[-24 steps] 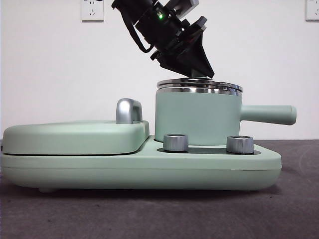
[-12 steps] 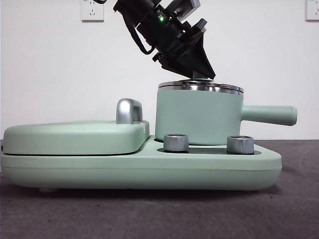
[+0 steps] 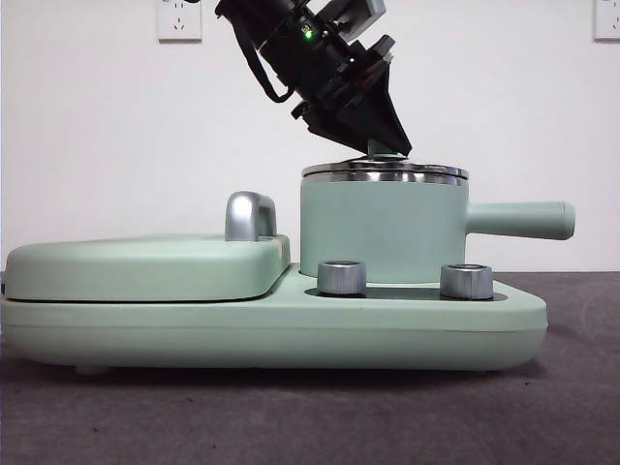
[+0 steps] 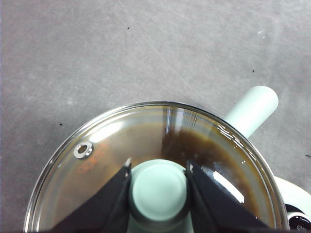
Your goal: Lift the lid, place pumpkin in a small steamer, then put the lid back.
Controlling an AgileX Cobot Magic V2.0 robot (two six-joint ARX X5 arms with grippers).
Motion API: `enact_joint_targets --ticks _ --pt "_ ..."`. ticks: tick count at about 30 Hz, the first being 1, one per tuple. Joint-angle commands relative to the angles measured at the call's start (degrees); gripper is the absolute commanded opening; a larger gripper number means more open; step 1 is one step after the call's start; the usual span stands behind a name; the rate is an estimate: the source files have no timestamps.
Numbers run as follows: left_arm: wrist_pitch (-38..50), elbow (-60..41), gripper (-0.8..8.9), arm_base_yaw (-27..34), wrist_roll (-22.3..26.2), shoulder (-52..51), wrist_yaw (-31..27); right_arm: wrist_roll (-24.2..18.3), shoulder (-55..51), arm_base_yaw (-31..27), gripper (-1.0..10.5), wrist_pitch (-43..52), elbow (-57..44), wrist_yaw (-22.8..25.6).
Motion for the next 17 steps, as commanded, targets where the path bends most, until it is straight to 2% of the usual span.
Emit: enact_joint_targets --ticks 1,2,7,11,13,17 --pt "-6.19 -0.79 0.35 -0.85 -2.01 2.73 0.81 0.66 0.09 0.66 5.8 0.57 0.28 -0.04" --pt "-6.14 -0.79 0.45 -0.85 -2.01 2.64 0.81 0.66 0.09 0.66 5.8 0.57 0.28 -0.04" --pt "-5.22 -0.79 2.85 -0.87 -2.01 2.45 0.81 0.66 0.09 0.66 5.8 0.57 0.28 -0.04" --pt "-3.82 -0.72 4.12 -0.79 -3.28 2.03 0.79 0.66 0.09 0.66 5.8 0.57 0.28 -0.04" --pt "-3.74 -0.68 4.45 -0.55 -3.43 1.31 0.79 0.63 0.09 0.66 5.8 0.55 0.28 -0.07" --pt "-3.96 -0.66 4.44 0.07 -4.44 -1.42 0.76 0.61 0.09 0.66 5.8 0.55 0.28 -0.04"
